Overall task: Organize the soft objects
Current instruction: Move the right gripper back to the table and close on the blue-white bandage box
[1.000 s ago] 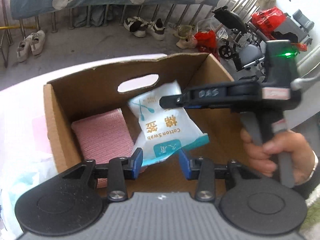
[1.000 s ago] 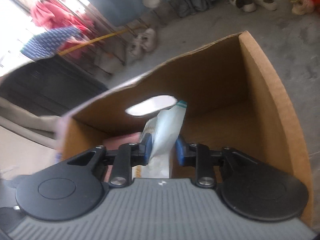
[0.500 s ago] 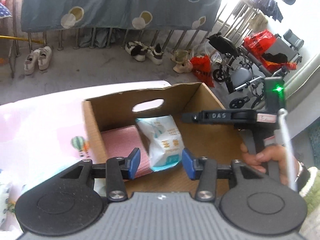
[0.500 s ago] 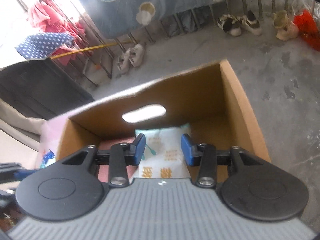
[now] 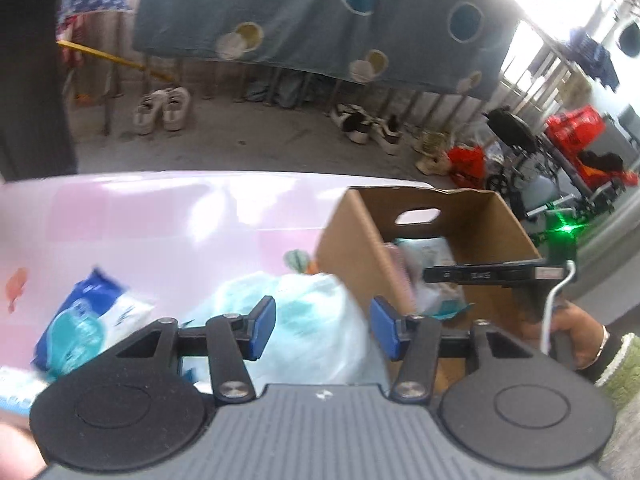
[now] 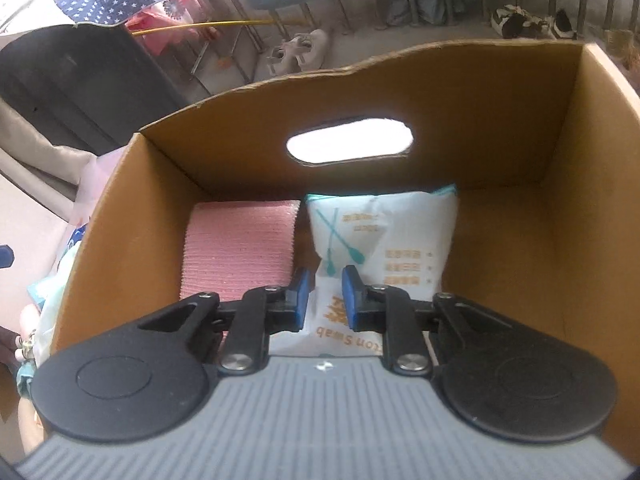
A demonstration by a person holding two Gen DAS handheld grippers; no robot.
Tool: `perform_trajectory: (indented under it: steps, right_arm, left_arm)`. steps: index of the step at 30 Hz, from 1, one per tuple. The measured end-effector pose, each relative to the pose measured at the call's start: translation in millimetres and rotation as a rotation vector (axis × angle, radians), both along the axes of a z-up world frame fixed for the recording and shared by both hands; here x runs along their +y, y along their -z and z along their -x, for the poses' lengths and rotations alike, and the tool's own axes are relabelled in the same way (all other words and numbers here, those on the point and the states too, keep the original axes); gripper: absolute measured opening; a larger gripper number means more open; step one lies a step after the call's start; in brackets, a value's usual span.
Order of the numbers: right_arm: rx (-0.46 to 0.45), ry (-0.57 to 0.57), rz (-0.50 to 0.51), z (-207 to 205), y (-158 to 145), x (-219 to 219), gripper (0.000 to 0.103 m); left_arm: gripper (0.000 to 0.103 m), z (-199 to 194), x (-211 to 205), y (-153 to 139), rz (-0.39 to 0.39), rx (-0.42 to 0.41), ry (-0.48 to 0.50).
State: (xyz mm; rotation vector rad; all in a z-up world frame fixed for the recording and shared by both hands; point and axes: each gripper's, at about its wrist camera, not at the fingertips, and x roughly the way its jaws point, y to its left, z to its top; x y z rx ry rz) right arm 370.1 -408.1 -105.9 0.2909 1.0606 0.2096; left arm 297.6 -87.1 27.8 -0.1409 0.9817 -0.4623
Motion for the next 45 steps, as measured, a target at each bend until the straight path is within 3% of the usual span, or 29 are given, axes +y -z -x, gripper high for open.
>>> perform_trajectory:
  steps: [7,13,19,23,29,34,40,45]
  right_arm:
    - [-0.128,0.051,-0.093,31,-57,-4,0.019]
    - [-0.223,0.073,-0.253,77,-107,-5,0.026]
    - [-0.216,0.035,-0.419,105,-132,31,0.031]
    - [-0.172,-0.054,-0.49,112,-137,89,0.033]
    - [-0.088,-0.203,-0.562,111,-133,188,0.041]
    - [0.071,-0.228,-0.605,80,-106,267,0.043]
    - [0.199,-0.248,-0.543,38,-68,340,0.043]
    - [0.236,-0.299,-0.497,-9,-48,384,0.045]
  left_arm:
    - [0.059,39,75,-20,0.025,-0.075,-0.104]
    - [0.063,84,121,-38,-0.05,-0.152,-0.166]
    - [0.063,122,151,-39,-0.083,-0.192,-0.217]
    - [0.063,149,171,-38,-0.102,-0.244,-0.271]
    - [0.059,170,198,-11,-0.061,-0.21,-0.359]
    - [0.053,168,222,11,-0.015,-0.188,-0.463]
    - [0.045,155,243,36,0.051,-0.145,-0.534]
    - [0.04,139,249,60,0.13,-0.129,-0.573]
